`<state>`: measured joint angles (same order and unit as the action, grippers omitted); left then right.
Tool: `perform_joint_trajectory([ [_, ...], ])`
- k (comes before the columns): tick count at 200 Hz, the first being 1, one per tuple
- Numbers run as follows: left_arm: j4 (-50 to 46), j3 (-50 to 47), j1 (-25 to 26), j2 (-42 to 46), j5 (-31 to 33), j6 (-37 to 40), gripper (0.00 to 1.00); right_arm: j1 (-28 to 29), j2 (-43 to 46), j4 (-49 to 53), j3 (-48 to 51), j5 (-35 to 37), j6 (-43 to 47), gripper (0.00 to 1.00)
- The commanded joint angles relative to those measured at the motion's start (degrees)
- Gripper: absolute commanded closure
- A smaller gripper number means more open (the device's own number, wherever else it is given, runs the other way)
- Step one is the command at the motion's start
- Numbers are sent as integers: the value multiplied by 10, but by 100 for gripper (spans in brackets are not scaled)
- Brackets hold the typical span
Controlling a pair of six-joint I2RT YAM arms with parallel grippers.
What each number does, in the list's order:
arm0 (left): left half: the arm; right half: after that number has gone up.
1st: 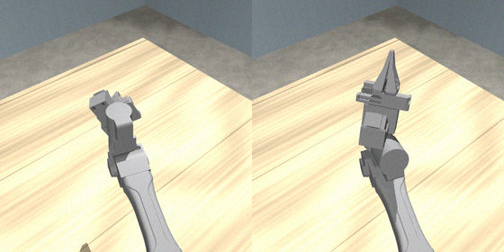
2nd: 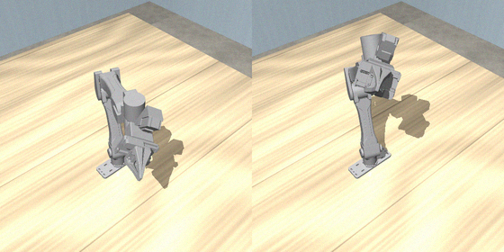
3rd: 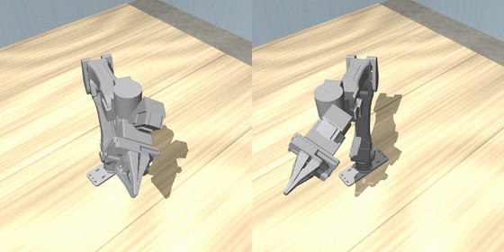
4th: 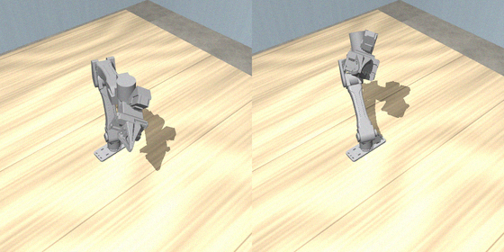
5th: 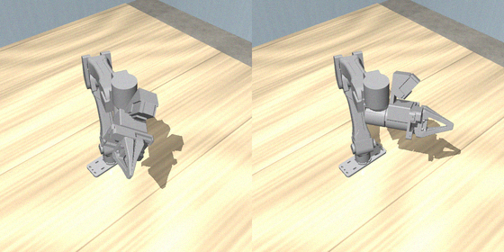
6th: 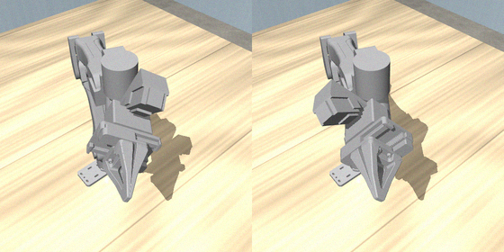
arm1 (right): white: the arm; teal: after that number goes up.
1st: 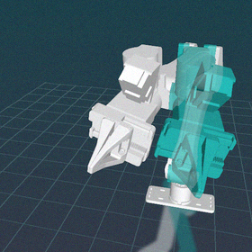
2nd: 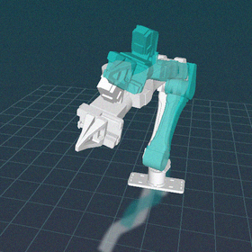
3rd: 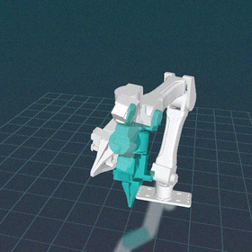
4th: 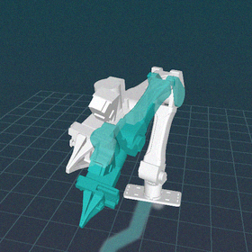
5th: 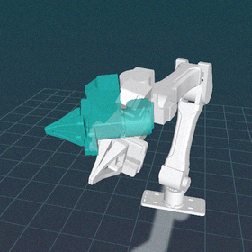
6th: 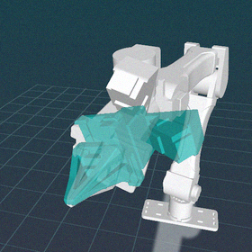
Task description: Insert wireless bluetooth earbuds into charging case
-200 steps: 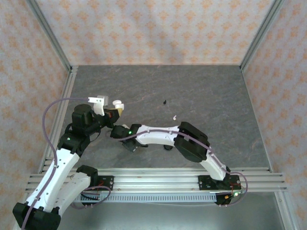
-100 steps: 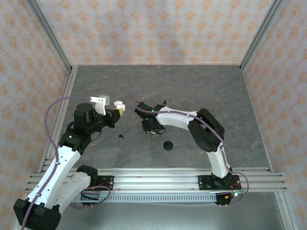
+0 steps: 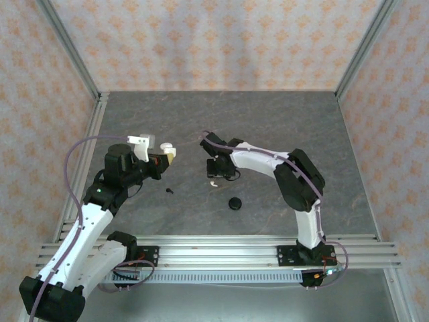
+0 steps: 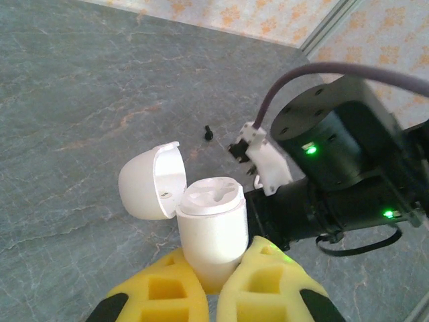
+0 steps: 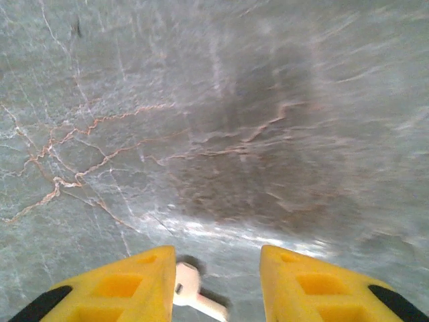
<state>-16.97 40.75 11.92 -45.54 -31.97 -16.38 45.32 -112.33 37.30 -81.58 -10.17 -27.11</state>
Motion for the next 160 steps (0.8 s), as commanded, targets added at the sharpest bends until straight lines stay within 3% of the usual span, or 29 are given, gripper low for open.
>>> perform_joint_trajectory([
  [1,5,-1,-6,8,-20,18,100,26,32,74,-18,92,65,62],
  [42,5,-16,-6,34,-17,28,100,91,-16,150,-80,171,110,57],
  [102,46,-71,-6,124,-4,51,100,100,-75,160,-126,142,112,61],
  [160,40,-82,-6,135,-1,68,100,100,-93,168,-127,153,118,62],
])
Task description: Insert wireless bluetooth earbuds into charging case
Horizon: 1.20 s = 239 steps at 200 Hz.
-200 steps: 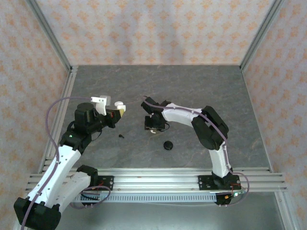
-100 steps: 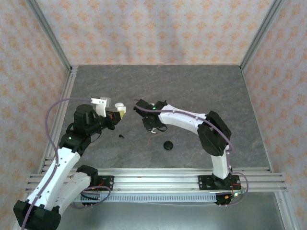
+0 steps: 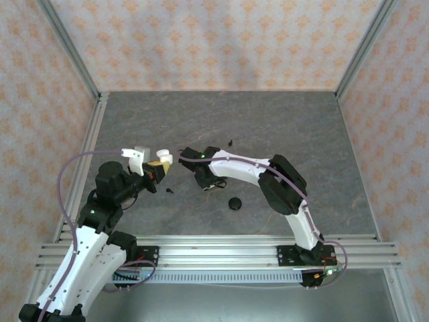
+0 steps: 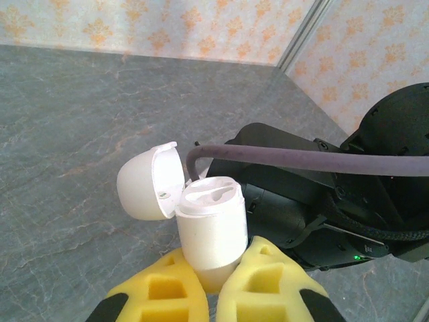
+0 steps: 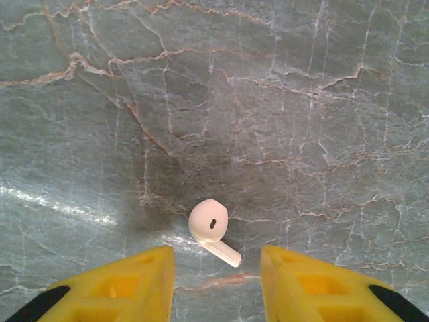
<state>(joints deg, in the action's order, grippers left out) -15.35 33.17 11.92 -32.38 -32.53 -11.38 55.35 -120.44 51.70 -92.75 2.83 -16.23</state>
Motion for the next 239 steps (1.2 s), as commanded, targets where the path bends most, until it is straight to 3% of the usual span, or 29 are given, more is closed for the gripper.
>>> perform_joint_trajectory([
  [1,24,-6,-6,3,4,18,100,0,-12,24,-16,23,10,62],
  [166,29,-6,-7,7,-23,18,100,-21,-48,15,-22,-24,-5,73],
  [185,33,-7,-6,8,-25,17,100,-25,-45,11,-15,-33,-6,77],
  [239,72,-14,-6,14,-60,25,100,-64,23,-67,56,-128,-46,89],
])
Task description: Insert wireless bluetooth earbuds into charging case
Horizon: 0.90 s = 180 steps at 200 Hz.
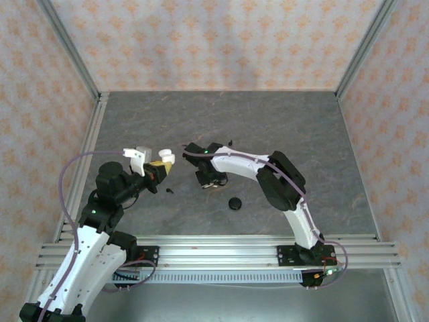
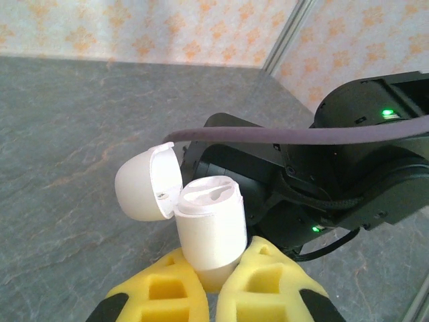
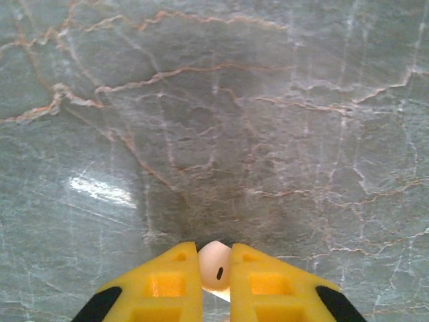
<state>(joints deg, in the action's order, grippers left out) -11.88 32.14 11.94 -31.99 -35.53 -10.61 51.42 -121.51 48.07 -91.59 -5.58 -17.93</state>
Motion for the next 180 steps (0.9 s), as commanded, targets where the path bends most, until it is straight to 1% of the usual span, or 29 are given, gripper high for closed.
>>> perform_joint_trajectory([
  [1,36,-4,-6,10,-31,17,100,-25,36,-31,45,-45,-31,89],
  [18,26,-2,-6,14,-33,35,100,-34,72,-52,68,-57,-42,90],
  [42,52,-6,-5,4,-47,24,100,-44,129,-78,96,-70,-65,91],
  [65,133,-27,-4,-8,-65,-13,100,-49,189,-92,111,-81,-82,92],
  [87,202,-47,4,-11,-59,-31,100,-51,253,-99,118,-87,-93,93],
  [112,243,-51,22,-18,-47,-17,100,-51,336,-134,138,-96,-113,93],
  [140,273,-50,49,-31,-33,10,100,-51,424,-213,178,-118,-147,92],
  [161,295,-48,68,-48,-30,29,100,-51,467,-256,192,-137,-168,92],
  [180,305,-38,79,-68,-31,40,100,-51,488,-283,193,-158,-185,92],
])
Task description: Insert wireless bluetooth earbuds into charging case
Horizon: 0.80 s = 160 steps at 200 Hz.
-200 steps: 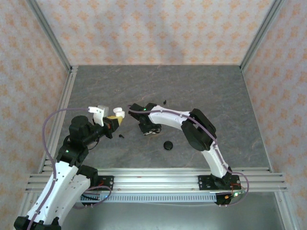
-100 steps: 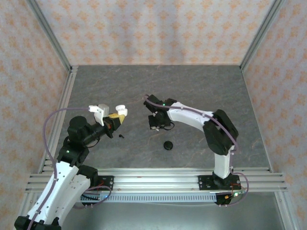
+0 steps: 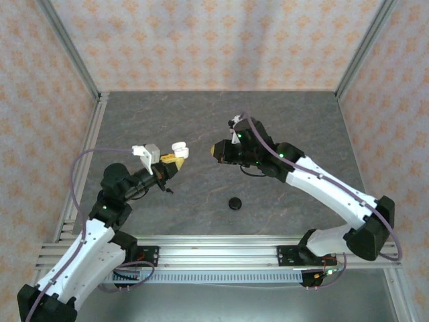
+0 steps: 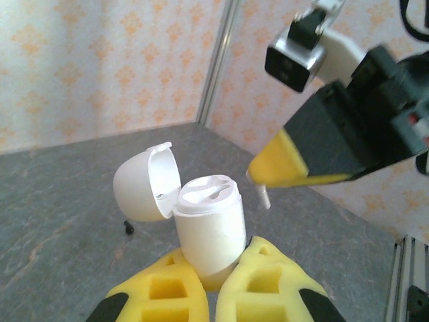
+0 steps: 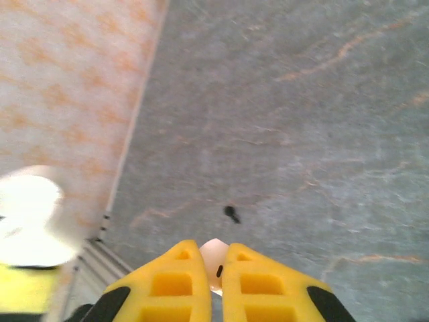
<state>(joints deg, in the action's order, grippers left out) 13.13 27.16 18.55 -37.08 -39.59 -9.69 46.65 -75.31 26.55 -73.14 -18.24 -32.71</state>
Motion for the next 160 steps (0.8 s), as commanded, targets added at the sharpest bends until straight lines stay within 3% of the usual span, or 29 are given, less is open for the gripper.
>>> perform_joint_trajectory([
  [1,55,12,13,-18,10,32,100,-3,27,-69,8,-33,-38,92],
  [76,91,21,41,-56,7,82,100,16,33,-172,-7,-90,-103,91],
  [160,129,19,54,-54,30,136,100,46,19,-199,-22,-71,-109,90],
])
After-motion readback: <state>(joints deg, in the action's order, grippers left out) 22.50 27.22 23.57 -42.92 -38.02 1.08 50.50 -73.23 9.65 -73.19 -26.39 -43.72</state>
